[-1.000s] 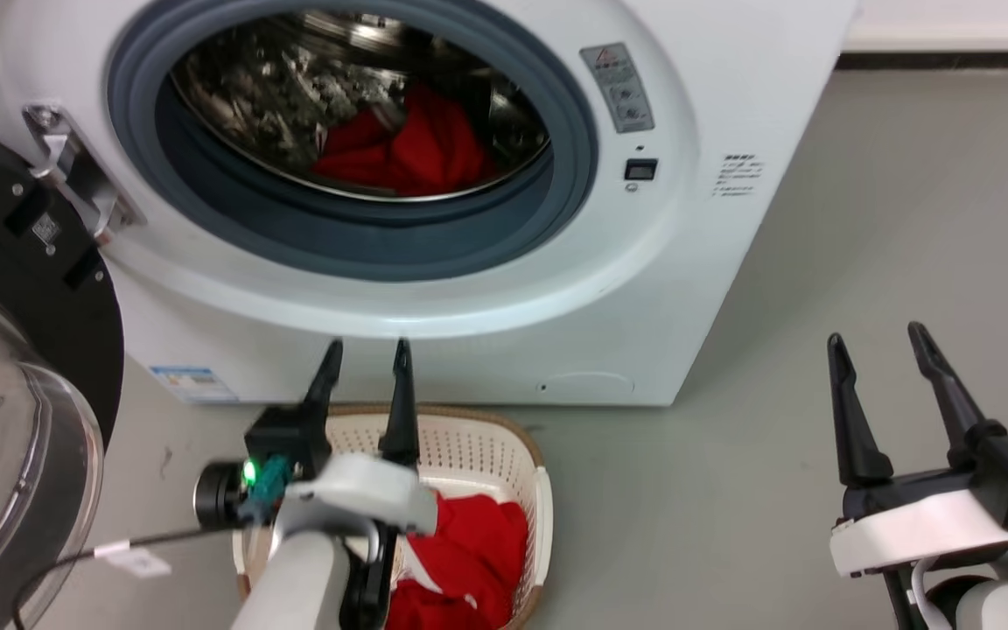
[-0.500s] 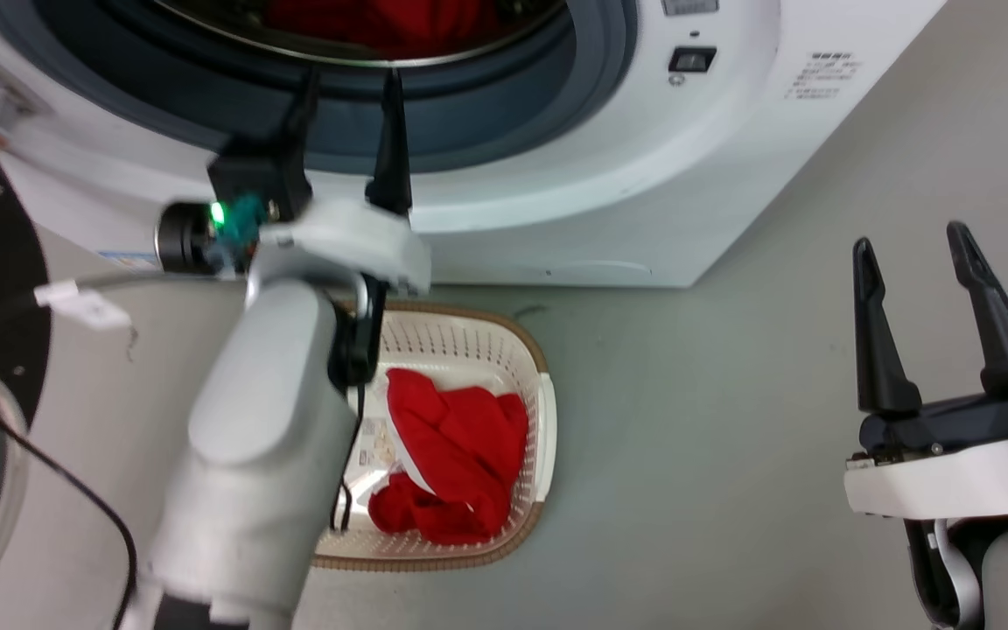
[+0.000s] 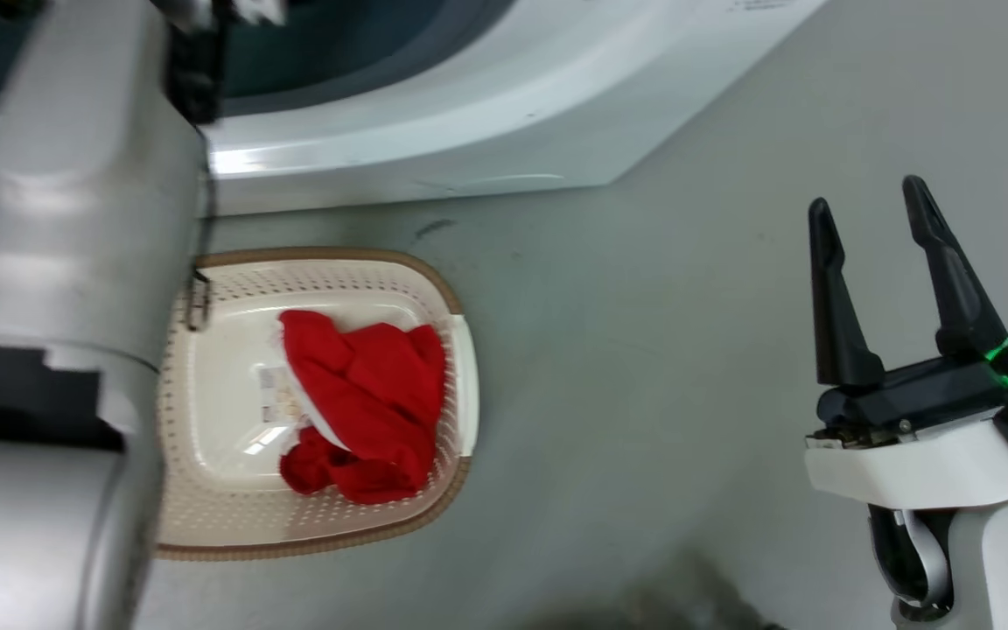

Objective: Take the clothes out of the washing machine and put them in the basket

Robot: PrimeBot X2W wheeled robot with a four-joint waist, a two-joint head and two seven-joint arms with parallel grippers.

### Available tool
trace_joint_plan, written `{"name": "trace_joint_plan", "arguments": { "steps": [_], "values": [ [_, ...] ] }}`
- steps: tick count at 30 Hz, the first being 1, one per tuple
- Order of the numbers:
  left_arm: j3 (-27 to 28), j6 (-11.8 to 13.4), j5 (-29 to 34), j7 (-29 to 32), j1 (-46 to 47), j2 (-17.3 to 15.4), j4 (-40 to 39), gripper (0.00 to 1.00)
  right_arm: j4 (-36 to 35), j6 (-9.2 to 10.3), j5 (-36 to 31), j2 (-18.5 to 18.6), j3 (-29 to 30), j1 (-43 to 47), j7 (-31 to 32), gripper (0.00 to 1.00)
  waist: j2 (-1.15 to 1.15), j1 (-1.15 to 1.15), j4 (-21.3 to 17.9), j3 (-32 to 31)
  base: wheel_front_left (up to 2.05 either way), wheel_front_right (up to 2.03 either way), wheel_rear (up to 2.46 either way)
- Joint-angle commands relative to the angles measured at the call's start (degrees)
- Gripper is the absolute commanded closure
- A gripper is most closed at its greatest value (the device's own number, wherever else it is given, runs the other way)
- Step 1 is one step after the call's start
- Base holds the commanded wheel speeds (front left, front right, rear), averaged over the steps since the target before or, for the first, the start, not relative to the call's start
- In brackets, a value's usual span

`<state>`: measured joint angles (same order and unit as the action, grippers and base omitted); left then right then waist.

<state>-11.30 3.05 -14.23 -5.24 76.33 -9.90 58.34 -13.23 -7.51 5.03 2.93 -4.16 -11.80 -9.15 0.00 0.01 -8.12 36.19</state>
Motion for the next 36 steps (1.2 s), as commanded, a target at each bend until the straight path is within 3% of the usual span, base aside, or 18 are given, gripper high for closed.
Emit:
{"name": "trace_joint_plan", "arguments": {
  "steps": [1, 13, 25, 26, 27, 33, 36],
  "values": [
    [0.13, 0.23, -0.16, 0.74, 1.22, -0.44, 1.02, 0.0, 0.24, 0.04, 0.52, -0.08, -0.28, -0.98, -0.58, 0.0, 0.0, -0.01, -3.1, 2.85, 0.0, 0.0, 0.0],
    [-3.97, 0.6, 4.23, 19.78, 17.04, -9.6, 8.88, 0.0, 4.93, 0.04, 6.12, -0.12, -4.88, -3.58, -4.25, 0.0, 0.0, -0.01, -11.14, 11.84, 0.0, 0.0, 0.0],
    [-6.31, 0.12, 4.76, 37.45, 21.49, -11.63, 12.04, 0.0, 8.13, 0.04, 9.6, -0.11, -8.27, -5.53, -5.93, 0.0, 0.0, -0.01, -13.85, 14.67, 0.0, 0.0, 0.0],
    [-6.31, 0.32, 4.64, 37.75, 21.45, -11.73, 11.68, 0.53, 8.36, 0.04, 9.69, -0.11, -8.38, -5.65, -5.99, 0.0, 0.0, -0.01, -13.9, 14.64, 0.0, 0.0, 0.0],
    [-6.38, 0.33, 4.56, 38.03, 21.2, -11.79, 11.38, 1.0, 8.57, 0.04, 9.88, -0.11, -8.46, -5.79, -6.0, 0.0, 0.0, -0.01, -13.95, 14.54, 0.0, 0.0, 0.0],
    [-6.45, 2.23, 4.58, 34.28, 20.0, -12.46, 6.95, 1.0, 9.12, 0.04, 10.28, -0.11, -8.45, -6.11, -6.07, 0.0, 0.0, -0.01, -13.72, 13.19, 0.0, 0.0, 0.0],
    [-6.64, 3.43, 4.81, 29.06, 17.94, -12.8, 3.66, 1.0, 9.1, 0.03, 9.97, -0.11, -7.95, -6.2, -6.07, 0.0, 0.0, -0.01, -12.93, 11.76, 0.0, 0.0, 0.0]
  ]
}}
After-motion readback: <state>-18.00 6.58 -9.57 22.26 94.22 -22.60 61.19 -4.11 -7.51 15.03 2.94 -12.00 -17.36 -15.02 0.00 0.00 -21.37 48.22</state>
